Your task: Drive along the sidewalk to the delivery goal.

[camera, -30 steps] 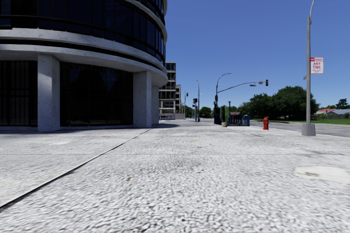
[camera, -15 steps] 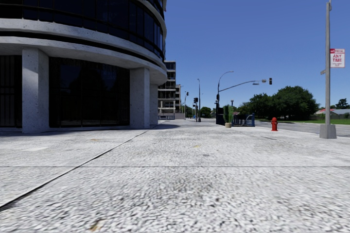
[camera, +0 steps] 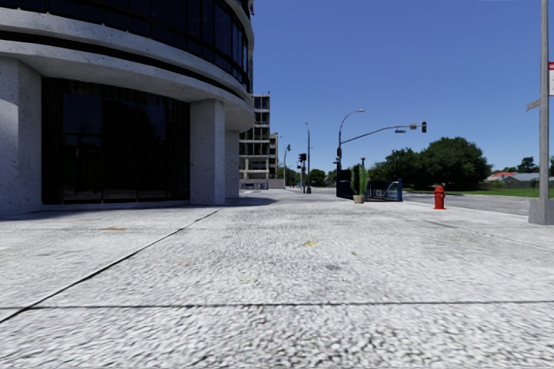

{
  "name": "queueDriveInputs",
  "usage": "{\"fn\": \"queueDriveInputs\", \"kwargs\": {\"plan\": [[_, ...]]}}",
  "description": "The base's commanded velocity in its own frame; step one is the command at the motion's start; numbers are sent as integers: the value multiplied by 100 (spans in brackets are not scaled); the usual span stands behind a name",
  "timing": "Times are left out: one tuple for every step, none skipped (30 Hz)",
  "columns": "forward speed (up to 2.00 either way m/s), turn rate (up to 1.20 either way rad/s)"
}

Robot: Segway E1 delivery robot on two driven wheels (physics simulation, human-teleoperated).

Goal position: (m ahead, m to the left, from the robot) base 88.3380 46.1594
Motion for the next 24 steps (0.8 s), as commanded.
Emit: {"fn": "queueDriveInputs", "kwargs": {"plan": [[200,-24],[200,-24],[200,-24],[200,-24],[200,-24],[200,-24],[200,-24],[200,-24],[200,-24],[200,-24],[200,-24],[200,-24],[200,-24],[200,-24],[200,-24],[200,-24],[200,-24],[200,-14],[200,-14],[200,0],[200,0],[200,0],[200,0],[200,0]]}}
